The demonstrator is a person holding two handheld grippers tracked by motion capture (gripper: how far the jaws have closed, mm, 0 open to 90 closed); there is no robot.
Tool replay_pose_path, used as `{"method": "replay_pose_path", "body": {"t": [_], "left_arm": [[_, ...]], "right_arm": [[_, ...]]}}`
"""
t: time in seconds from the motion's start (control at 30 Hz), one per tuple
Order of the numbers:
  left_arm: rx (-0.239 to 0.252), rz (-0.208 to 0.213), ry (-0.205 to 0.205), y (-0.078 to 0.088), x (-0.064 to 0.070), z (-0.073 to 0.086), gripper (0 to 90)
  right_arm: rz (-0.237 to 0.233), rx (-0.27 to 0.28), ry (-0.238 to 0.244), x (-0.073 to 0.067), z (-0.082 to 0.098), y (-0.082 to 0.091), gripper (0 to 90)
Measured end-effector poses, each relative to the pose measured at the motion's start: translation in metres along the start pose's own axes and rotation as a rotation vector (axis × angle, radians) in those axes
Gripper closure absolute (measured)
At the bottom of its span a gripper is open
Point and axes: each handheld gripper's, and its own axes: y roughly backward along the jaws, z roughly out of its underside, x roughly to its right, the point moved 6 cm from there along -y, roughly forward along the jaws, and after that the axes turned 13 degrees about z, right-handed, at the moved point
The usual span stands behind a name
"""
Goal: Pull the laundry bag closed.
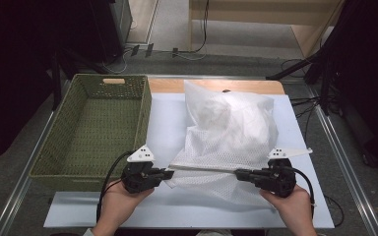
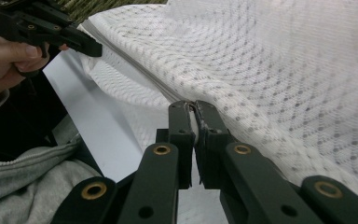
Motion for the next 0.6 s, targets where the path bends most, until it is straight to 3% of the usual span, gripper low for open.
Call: {"method": "replay_pose_path", "body": {"t": [0.6], "left_arm": [[-0.002, -0.005, 0.001, 0.001, -0.001, 0.0, 87.4]], "right_arm": [[0.027, 0.0, -0.032, 0.013, 0.006, 0.008, 86.9]]}}
